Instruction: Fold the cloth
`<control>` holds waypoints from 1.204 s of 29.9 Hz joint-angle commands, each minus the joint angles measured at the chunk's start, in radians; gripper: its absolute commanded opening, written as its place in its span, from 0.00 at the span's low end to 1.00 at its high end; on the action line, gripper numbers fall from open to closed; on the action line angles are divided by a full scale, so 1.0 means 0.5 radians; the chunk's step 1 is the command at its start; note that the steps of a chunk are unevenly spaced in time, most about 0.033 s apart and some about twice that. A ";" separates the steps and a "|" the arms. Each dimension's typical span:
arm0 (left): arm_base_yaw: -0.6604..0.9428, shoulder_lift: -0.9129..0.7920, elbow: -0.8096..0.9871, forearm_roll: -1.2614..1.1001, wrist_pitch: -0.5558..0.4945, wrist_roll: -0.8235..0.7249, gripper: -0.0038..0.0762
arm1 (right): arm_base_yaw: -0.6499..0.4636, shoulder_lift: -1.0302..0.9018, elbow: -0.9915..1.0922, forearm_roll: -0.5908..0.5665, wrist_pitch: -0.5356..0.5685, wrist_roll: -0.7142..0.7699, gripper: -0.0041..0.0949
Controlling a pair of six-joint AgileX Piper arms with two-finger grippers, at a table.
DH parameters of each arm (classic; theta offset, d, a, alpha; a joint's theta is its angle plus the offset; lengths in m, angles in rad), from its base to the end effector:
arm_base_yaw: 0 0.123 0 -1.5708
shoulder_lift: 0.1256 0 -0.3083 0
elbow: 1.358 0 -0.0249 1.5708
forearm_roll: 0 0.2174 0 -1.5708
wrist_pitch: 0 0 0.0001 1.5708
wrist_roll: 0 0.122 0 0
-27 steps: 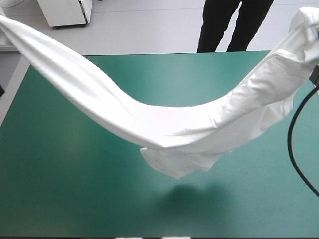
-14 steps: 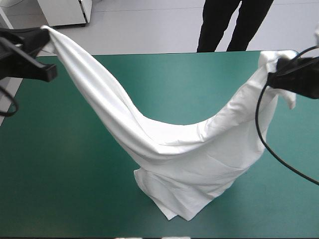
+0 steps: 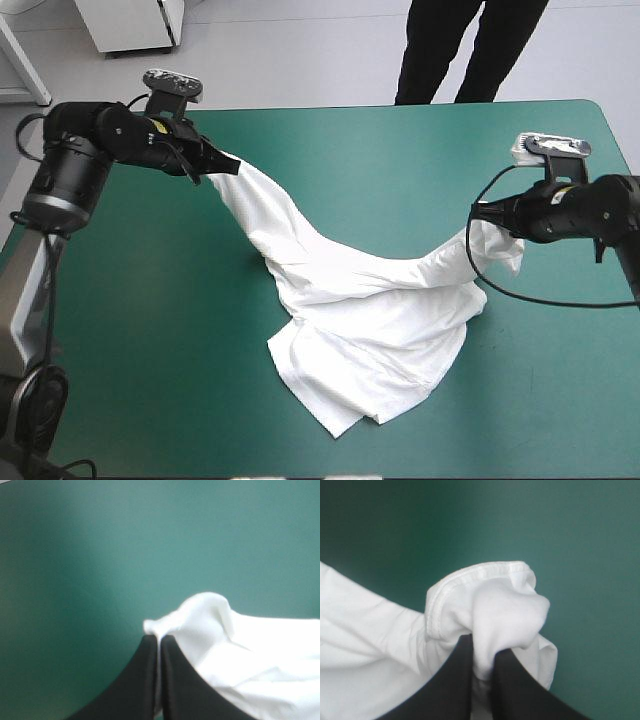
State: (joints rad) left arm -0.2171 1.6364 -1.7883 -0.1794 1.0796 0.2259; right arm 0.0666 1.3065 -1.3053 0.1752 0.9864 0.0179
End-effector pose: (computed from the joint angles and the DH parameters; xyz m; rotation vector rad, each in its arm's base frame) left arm 0.3326 -0.0930 0.4121 0.4995 2.3505 -0.2255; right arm 0.2457 0.0342 0.3777 -0.0035 2.4686 0.2585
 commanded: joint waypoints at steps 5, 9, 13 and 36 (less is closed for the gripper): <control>-0.001 0.273 -0.050 0.022 -0.552 -0.046 0.02 | -0.019 0.386 -0.211 -0.031 -0.455 -0.017 0.02; -0.001 0.402 -0.050 0.204 -0.781 -0.175 0.02 | -0.054 0.670 -0.429 -0.043 -0.514 -0.012 0.02; 0.003 0.520 -0.060 0.359 -0.915 -0.246 0.02 | -0.104 0.963 -0.728 -0.045 -0.494 -0.009 0.02; 0.003 0.924 -0.516 0.477 -0.415 -0.182 0.54 | -0.191 1.654 -1.602 0.025 0.158 -0.036 0.57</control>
State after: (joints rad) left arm -0.2163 2.1720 -1.9849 0.0373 0.8219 0.1360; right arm -0.0149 2.2092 -2.0739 0.1774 1.0612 0.0000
